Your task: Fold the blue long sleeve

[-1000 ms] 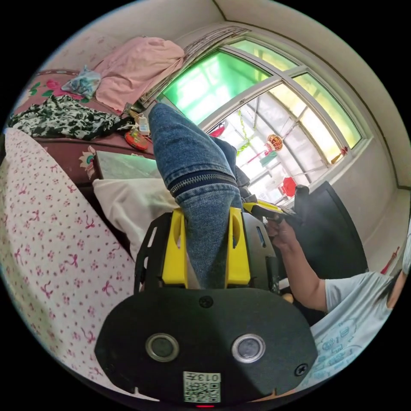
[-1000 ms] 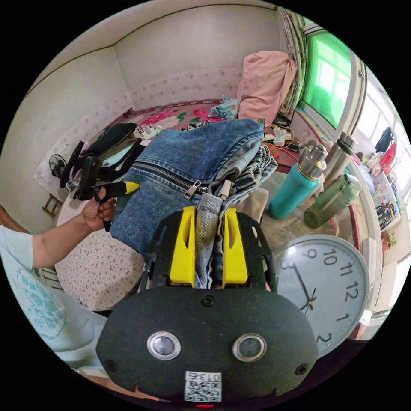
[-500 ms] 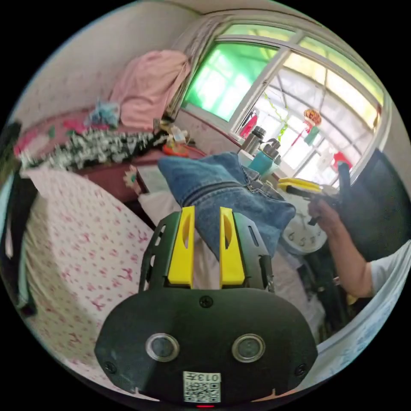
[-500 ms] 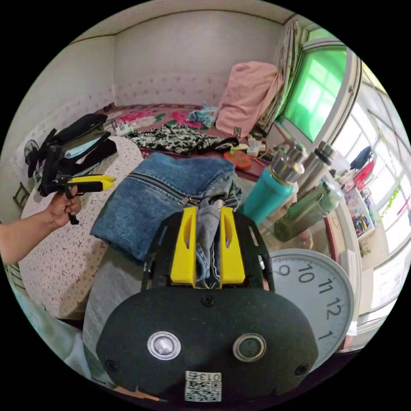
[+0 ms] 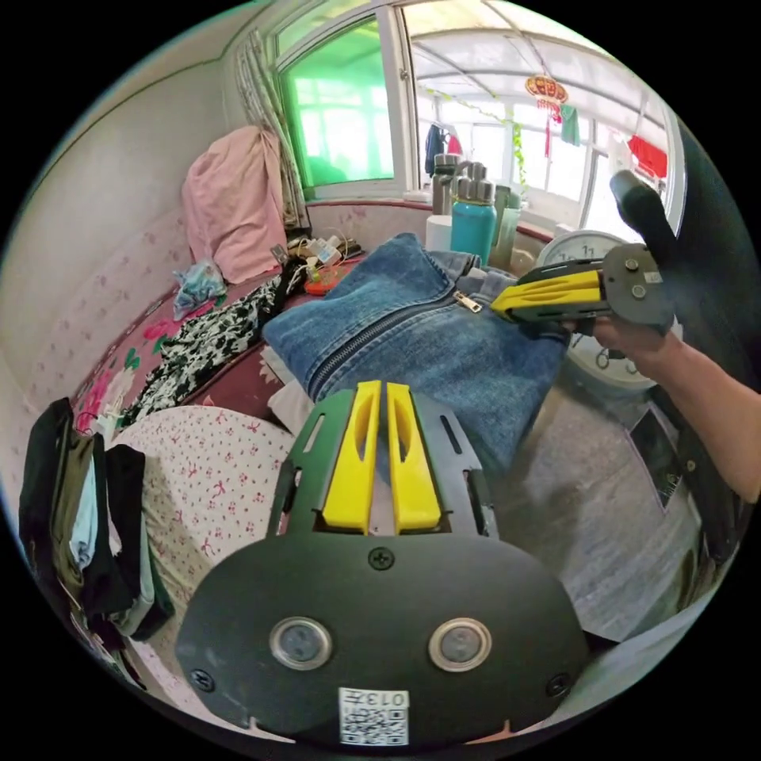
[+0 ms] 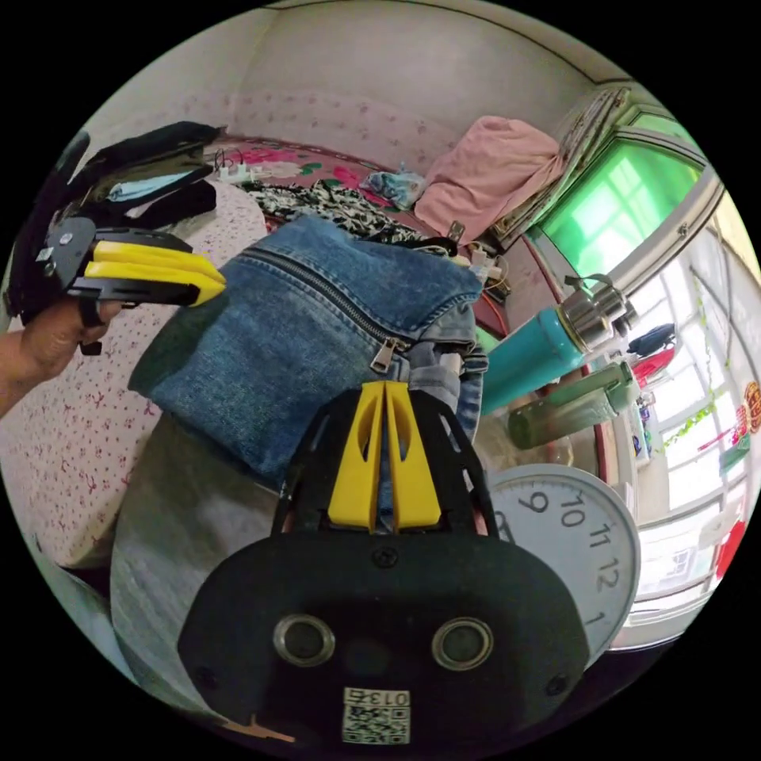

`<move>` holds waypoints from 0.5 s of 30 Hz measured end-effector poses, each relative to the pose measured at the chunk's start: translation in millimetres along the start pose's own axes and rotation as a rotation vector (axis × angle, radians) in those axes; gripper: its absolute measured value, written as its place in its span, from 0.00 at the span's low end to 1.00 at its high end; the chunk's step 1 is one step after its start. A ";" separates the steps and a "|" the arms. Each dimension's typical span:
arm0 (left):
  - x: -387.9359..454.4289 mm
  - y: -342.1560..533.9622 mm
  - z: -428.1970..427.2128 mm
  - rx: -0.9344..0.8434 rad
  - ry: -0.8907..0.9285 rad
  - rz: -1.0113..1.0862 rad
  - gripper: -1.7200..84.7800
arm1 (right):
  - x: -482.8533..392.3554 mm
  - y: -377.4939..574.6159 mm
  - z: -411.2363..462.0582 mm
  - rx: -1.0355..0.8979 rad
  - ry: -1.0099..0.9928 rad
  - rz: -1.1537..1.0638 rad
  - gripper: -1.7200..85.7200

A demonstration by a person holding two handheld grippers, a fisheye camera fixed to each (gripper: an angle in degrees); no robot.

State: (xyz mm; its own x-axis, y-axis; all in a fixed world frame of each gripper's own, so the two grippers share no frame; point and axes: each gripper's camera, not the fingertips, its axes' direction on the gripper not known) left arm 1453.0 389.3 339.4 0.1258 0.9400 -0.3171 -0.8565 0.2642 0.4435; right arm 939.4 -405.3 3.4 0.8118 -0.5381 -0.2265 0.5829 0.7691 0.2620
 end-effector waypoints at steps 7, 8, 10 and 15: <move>10.2 14.5 16.7 -0.117 -0.063 0.057 0.09 | -31.4 8.8 32.1 -0.053 -0.121 0.066 0.02; 7.8 13.5 15.9 -0.126 -0.056 0.055 0.09 | -29.0 7.8 31.7 -0.044 -0.146 0.110 0.02; -0.4 11.2 9.1 -0.152 -0.032 0.085 0.08 | -36.3 4.4 33.8 -0.061 -0.125 0.116 0.02; -19.3 30.4 -30.2 -0.193 0.103 0.123 0.03 | -70.2 1.7 34.3 -0.079 0.012 0.064 0.02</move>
State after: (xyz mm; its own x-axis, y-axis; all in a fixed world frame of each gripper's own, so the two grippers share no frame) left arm 1409.4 372.6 333.7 -0.0287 0.9328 -0.3592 -0.9431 0.0938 0.3190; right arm 884.6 -378.1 51.9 0.8465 -0.4835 -0.2228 0.5252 0.8267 0.2018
